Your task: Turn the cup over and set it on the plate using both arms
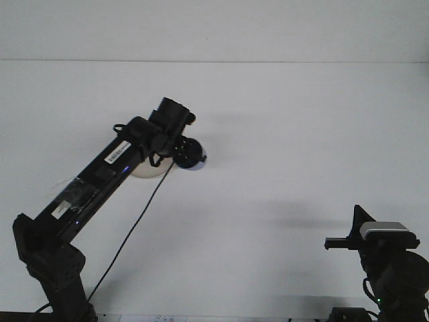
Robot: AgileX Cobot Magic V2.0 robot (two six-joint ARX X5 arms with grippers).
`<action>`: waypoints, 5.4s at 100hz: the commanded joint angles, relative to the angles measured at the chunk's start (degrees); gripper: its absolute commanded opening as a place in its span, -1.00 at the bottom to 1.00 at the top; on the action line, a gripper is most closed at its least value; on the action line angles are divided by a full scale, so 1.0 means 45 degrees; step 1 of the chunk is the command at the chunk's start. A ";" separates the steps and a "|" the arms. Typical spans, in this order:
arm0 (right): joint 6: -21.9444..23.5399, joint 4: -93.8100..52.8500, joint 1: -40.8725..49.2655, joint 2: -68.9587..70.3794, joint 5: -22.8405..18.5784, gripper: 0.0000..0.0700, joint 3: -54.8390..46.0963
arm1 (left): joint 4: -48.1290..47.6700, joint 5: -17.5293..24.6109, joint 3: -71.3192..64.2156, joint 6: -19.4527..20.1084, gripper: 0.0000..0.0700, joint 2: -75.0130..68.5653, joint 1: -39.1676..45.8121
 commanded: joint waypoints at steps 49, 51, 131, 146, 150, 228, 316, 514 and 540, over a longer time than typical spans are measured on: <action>0.0126 0.0087 0.0015 0.0083 0.0000 -1.00 0.0049 | -0.0087 -0.0185 0.0316 -0.0039 -0.97 0.1146 0.3959; 0.0126 0.0087 0.0015 0.0083 0.0000 -1.00 0.0049 | -0.0039 -0.0185 0.0316 -0.0034 -0.97 0.1209 0.3959; 0.0126 -0.0063 0.0015 0.0083 0.0000 -1.00 0.0049 | 0.0758 -0.0185 0.0369 -0.0131 0.10 0.2409 0.3920; 0.0126 -0.0063 0.0015 0.0083 0.0005 -1.00 0.0049 | 0.0651 -0.0180 0.1010 -0.0146 0.10 0.2390 0.3929; 0.0126 -0.0063 0.0015 0.0083 0.0005 -1.00 0.0049 | 0.0481 -0.0175 0.1326 -0.0194 0.10 0.2390 0.3929; 0.0121 -0.0068 0.0015 0.0083 0.0005 -1.00 0.0049 | 0.0087 0.0053 0.1452 -0.1035 0.09 -0.4881 0.2817; 0.0117 -0.0049 0.0015 0.0063 0.0005 -1.00 0.0049 | 0.6188 -0.1836 -1.5402 -0.2516 -0.81 -1.8248 0.2608; 0.0117 0.1175 0.0015 0.0063 0.0010 -1.00 0.0058 | 1.2740 -0.1826 -2.2318 -0.0117 -0.97 -2.3605 0.4818; 0.0117 0.1180 0.0015 0.0063 0.0010 -1.00 0.0058 | 1.3454 -0.1258 -2.2974 -0.0117 -0.97 -2.3605 0.4828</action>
